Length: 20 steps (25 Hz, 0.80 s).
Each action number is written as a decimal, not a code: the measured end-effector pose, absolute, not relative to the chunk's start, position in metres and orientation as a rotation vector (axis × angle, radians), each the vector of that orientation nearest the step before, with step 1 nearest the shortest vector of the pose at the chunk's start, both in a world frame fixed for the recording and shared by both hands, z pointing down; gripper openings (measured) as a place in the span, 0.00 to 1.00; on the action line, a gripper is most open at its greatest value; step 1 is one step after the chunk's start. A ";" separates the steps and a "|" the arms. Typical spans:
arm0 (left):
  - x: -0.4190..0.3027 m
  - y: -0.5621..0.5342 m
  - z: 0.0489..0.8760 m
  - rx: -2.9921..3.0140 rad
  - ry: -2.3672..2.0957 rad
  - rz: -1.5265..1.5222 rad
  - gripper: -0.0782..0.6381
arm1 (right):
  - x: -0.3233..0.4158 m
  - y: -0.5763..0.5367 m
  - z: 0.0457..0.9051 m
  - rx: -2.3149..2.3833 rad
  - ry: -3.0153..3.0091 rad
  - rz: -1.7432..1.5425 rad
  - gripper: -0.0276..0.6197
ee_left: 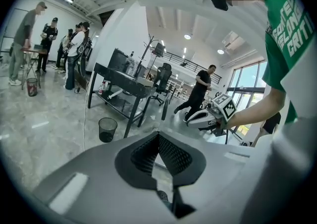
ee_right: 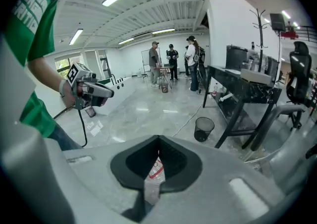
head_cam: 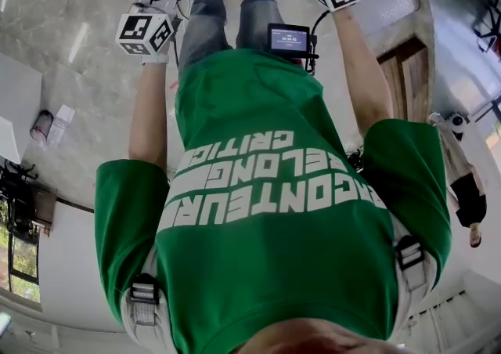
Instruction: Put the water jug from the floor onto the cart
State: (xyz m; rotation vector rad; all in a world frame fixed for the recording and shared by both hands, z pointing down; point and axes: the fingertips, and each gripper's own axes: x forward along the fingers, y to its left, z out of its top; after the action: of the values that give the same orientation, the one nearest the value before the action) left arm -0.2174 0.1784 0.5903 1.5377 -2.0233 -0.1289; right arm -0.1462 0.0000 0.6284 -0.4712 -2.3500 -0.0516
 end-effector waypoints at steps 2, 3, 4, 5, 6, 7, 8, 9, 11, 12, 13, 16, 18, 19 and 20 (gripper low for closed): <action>-0.222 0.182 0.607 1.514 -2.014 -0.124 0.13 | -0.151 0.007 0.649 -0.478 -2.325 -0.045 0.03; -0.224 0.184 0.617 1.502 -2.007 -0.123 0.13 | -0.153 0.011 0.659 -0.482 -2.311 -0.042 0.03; -0.224 0.186 0.627 1.491 -1.996 -0.124 0.13 | -0.153 0.016 0.671 -0.487 -2.295 -0.038 0.03; -0.224 0.188 0.639 1.481 -1.982 -0.124 0.13 | -0.152 0.020 0.684 -0.490 -2.278 -0.034 0.03; -0.224 0.190 0.651 1.473 -1.967 -0.123 0.13 | -0.151 0.023 0.697 -0.491 -2.261 -0.030 0.03; -0.224 0.191 0.664 1.467 -1.954 -0.116 0.13 | -0.151 0.026 0.711 -0.489 -2.244 -0.027 0.03; -0.225 0.193 0.677 1.462 -1.944 -0.103 0.14 | -0.152 0.028 0.725 -0.483 -2.227 -0.025 0.03; -0.227 0.194 0.691 1.456 -1.935 -0.085 0.14 | -0.152 0.029 0.739 -0.474 -2.211 -0.021 0.03; -0.228 0.198 0.718 1.439 -1.910 -0.051 0.18 | -0.154 0.031 0.764 -0.452 -2.181 -0.003 0.07; -0.228 0.200 0.731 1.428 -1.895 -0.040 0.20 | -0.154 0.033 0.774 -0.440 -2.168 0.010 0.10; -0.228 0.203 0.743 1.418 -1.879 -0.031 0.23 | -0.154 0.036 0.784 -0.427 -2.155 0.025 0.11; -0.229 0.210 0.780 1.385 -1.836 -0.022 0.25 | -0.154 0.043 0.818 -0.383 -2.116 0.069 0.16; -0.230 0.212 0.812 1.349 -1.802 -0.021 0.29 | -0.155 0.045 0.848 -0.357 -2.085 0.102 0.20; -0.230 0.213 0.829 1.328 -1.784 -0.019 0.32 | -0.155 0.047 0.863 -0.347 -2.070 0.118 0.22; -0.230 0.214 0.845 1.306 -1.766 -0.019 0.34 | -0.156 0.048 0.877 -0.339 -2.056 0.132 0.24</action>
State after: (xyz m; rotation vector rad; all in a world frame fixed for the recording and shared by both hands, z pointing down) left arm -0.2301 0.2138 0.8452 1.3057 -1.7663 -0.0188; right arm -0.1558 0.0477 0.8768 -0.3386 -2.0557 0.1320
